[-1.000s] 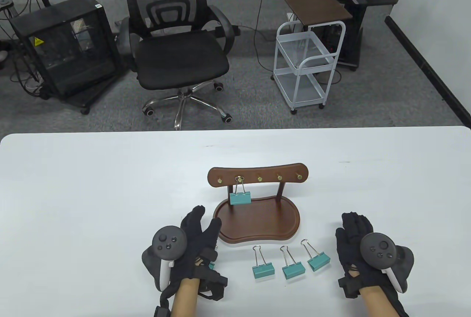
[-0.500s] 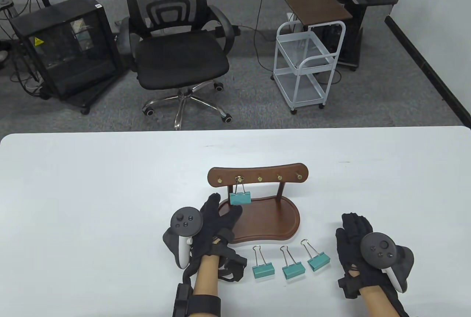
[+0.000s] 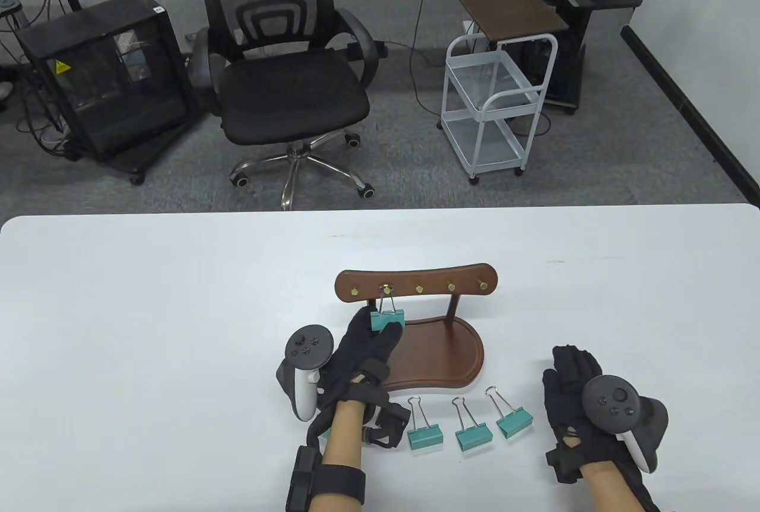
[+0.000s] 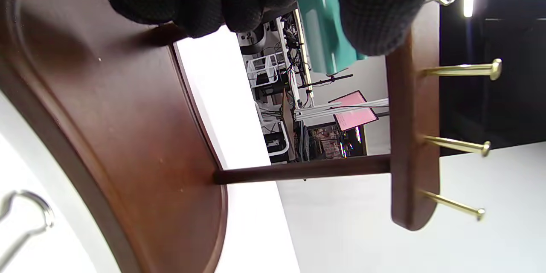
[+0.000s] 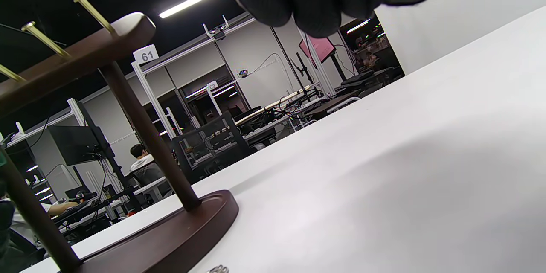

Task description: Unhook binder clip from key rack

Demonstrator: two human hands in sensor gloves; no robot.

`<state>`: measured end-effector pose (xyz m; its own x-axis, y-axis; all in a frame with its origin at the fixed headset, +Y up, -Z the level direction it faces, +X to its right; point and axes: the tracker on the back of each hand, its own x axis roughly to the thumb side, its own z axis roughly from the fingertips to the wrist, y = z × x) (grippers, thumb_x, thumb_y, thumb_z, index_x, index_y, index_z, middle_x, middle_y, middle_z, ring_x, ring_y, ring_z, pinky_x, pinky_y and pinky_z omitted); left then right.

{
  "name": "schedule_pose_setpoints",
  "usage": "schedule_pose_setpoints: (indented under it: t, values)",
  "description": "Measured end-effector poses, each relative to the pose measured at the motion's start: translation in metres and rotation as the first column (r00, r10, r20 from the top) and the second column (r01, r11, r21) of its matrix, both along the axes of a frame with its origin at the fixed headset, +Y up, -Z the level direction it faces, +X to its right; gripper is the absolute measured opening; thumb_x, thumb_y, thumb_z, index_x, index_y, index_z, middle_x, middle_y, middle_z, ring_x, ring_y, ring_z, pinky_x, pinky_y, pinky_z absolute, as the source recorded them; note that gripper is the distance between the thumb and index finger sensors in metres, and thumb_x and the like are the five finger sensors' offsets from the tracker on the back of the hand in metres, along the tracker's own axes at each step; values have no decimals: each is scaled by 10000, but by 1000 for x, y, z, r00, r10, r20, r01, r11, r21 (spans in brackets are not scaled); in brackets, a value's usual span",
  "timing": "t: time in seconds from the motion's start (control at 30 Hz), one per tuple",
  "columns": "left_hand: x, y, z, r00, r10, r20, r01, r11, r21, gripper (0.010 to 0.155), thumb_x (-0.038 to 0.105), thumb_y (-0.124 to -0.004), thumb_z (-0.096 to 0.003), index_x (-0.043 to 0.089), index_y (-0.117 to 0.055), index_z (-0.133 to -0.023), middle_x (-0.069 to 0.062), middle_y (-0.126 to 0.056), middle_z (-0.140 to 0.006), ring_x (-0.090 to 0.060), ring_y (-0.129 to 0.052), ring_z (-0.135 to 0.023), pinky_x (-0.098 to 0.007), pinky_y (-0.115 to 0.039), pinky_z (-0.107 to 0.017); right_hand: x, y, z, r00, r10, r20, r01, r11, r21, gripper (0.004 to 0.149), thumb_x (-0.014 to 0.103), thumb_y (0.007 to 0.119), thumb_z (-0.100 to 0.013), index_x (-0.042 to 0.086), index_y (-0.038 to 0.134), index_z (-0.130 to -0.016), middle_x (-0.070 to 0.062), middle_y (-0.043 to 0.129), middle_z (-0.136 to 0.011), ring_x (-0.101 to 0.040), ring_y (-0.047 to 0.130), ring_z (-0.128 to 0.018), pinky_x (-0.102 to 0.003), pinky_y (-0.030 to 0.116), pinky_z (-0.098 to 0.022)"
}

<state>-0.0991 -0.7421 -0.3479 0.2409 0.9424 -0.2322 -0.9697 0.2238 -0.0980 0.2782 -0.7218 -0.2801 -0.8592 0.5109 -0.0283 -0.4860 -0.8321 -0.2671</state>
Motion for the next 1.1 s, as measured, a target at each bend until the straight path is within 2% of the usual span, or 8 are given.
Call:
schedule_pose_setpoints:
  t: [0.2, 0.4, 0.63, 1.1]
  values:
    - [2, -6, -1, 990, 139, 0, -139, 990, -20, 737, 529, -760, -560, 265, -418, -1157, -51, -634, -1117, -285, -756, -992, -515, -714, -680, 0, 0, 0, 1000, -1, -4, 1, 1000, 3, 601, 494, 617, -404, 161, 635, -903, -165, 651, -979, -425, 583, -895, -511, 598, -641]
    - [0, -8, -1, 981, 193, 19, -193, 981, -13, 653, 487, -720, -577, 295, -443, -1136, -21, -677, -1072, -242, -787, -946, -497, -721, -672, 0, 0, 0, 1000, -8, -2, 8, 1000, 4, 601, 494, 617, -404, 160, 634, -903, -165, 650, -980, -425, 583, -895, -511, 597, -641]
    - [-3, -7, -1, 983, 181, 19, -181, 983, 12, 628, 446, -680, -587, 288, -451, -1150, -48, -666, -1084, -265, -768, -959, -515, -705, -681, 0, 0, 0, 1000, -7, -5, 7, 1000, 6, 601, 493, 618, -404, 159, 635, -903, -165, 651, -979, -425, 583, -895, -511, 598, -641]
    - [-8, -6, 2, 985, 170, -11, -169, 984, 54, 633, 461, -701, -583, 288, -470, -1146, -47, -673, -1075, -262, -775, -949, -518, -706, -678, 0, -1, 0, 1000, -13, -10, 13, 1000, 9, 600, 493, 617, -404, 159, 636, -902, -165, 654, -978, -425, 584, -894, -511, 599, -641]
